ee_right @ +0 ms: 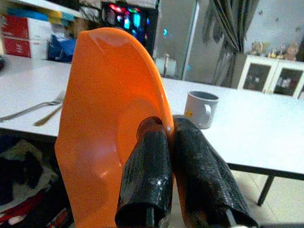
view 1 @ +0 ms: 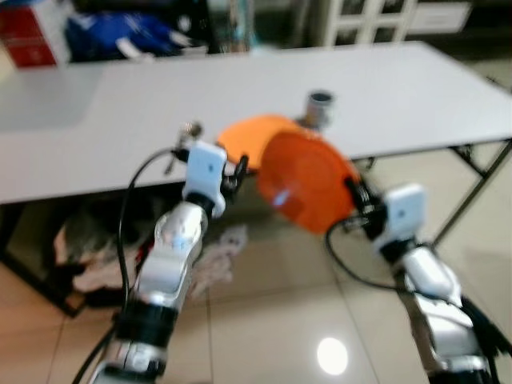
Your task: Setting the table
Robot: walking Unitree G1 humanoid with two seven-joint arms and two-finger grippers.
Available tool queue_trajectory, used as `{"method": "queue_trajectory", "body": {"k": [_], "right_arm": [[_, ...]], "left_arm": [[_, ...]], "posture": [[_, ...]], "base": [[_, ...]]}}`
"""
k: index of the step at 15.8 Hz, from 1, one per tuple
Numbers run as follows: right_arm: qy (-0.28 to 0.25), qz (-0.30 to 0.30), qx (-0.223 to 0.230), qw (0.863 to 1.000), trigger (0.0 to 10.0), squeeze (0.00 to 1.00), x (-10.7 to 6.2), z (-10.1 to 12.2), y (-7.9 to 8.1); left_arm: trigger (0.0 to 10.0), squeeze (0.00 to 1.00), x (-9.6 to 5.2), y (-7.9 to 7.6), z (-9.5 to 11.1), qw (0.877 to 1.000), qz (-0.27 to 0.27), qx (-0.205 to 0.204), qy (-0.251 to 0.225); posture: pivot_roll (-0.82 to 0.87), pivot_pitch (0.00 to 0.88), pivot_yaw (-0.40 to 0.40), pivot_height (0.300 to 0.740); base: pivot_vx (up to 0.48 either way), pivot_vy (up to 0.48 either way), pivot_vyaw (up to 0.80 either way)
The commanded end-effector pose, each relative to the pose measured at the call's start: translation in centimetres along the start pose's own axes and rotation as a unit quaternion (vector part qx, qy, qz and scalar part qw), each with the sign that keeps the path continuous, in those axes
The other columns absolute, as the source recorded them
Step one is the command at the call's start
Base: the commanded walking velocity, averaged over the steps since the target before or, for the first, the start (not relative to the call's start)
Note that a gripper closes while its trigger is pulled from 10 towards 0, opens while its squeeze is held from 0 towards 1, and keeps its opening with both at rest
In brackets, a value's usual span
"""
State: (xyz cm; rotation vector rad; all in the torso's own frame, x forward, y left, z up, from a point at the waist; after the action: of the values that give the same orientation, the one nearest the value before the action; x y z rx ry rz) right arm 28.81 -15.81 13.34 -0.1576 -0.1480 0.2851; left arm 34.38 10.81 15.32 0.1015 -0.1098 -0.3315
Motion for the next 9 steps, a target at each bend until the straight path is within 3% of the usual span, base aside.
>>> {"method": "queue_trajectory", "body": {"k": [1, 8, 9], "right_arm": [[-0.027, 0.015, 0.0, 1.0, 0.0, 0.0, 0.8, 1.2, 0.7], [-0.033, 0.018, 0.009, 0.999, 0.0, 0.0, 0.8, 1.3, 1.0], [-0.045, 0.026, 0.01, 0.999, 0.0, 0.0, 0.9, 1.9, 1.2]], "left_arm": [[10.0, 0.0, 0.0, 1.0, 0.5, 1.0, 0.016, 0.001, -0.008], [10.0, 0.0, 0.3, 0.5, 1.6, 1.0, 0.006, 0.002, -0.03], [10.0, 0.0, 0.3, 0.3, 1.9, 0.999, 0.002, 0.0, -0.039]], "posture": [[0.01, 0.0, 0.004, 0.74], [0.01, 0.0, 0.006, 0.74], [0.01, 0.0, 0.008, 0.74]], "base": [[0.48, 0.0, 0.0], [0.466, 0.0, 0.0], [0.0, 0.0, 0.0]]}}
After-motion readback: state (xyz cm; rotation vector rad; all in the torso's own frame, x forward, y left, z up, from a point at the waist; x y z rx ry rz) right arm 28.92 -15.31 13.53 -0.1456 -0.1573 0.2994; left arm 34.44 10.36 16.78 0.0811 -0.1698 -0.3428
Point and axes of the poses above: a point about 5 cm out from each wrist's last joint towards the gripper, its own x axis pointing out of the wrist towards the gripper, its own z axis along the axis of the wrist's last joint, y = z × x, the point moved 2 cm from there along x, pointing out of the wrist towards the gripper, and after that the axes turned 2 degrees about -x, right-handed, at the moved point
